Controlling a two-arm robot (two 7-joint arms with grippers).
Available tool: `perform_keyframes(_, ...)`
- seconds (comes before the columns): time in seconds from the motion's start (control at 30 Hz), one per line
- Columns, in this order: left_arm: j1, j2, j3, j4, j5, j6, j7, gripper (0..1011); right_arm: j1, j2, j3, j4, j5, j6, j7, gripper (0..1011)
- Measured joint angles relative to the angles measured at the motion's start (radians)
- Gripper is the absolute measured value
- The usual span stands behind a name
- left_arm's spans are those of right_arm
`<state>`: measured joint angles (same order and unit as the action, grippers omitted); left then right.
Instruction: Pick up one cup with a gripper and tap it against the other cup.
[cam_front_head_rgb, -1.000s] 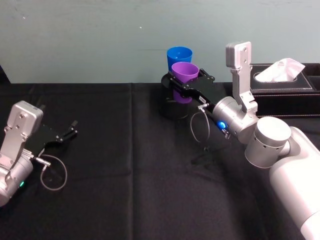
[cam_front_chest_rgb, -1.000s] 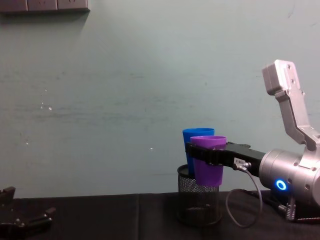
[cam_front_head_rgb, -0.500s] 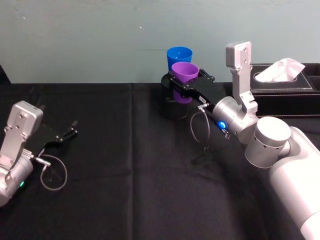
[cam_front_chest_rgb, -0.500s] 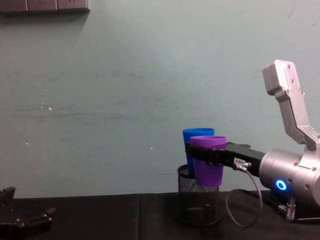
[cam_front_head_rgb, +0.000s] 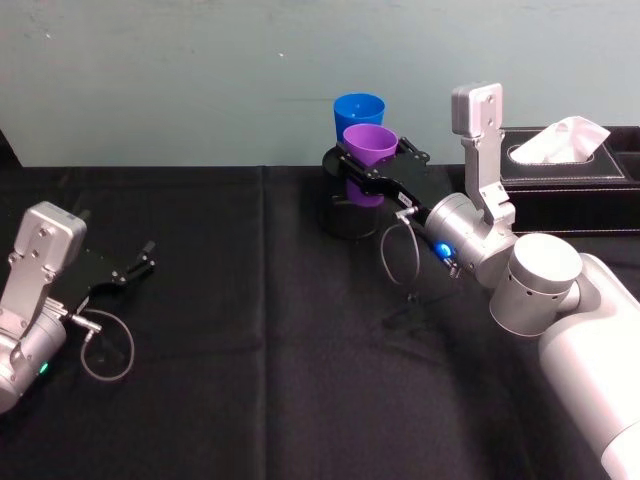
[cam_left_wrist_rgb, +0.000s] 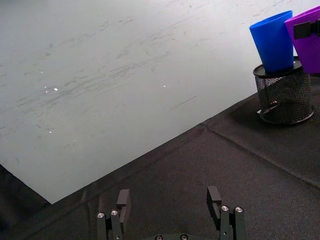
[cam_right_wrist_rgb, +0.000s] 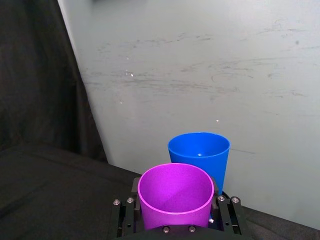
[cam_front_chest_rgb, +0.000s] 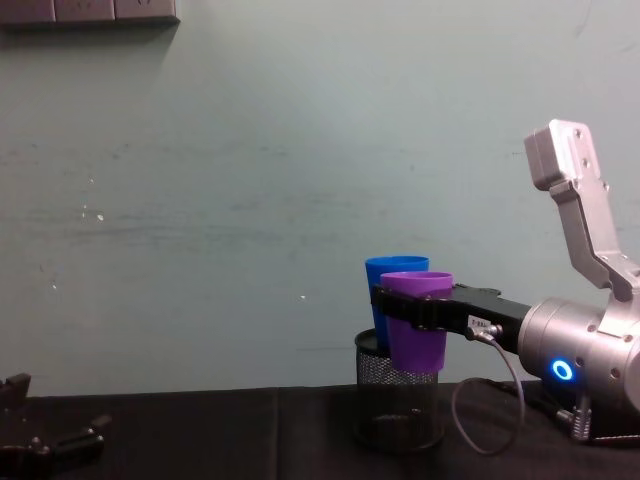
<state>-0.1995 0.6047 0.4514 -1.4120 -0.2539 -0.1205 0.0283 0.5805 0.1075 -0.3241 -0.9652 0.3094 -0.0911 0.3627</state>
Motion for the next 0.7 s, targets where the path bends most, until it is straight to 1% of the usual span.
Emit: perform_keyframes(0.7,0.000,0.000,0.000,0.000,0.000,0.000,0.000,1000,0.000,0.000,0.000,0.000,0.000,0.000,0.000,743)
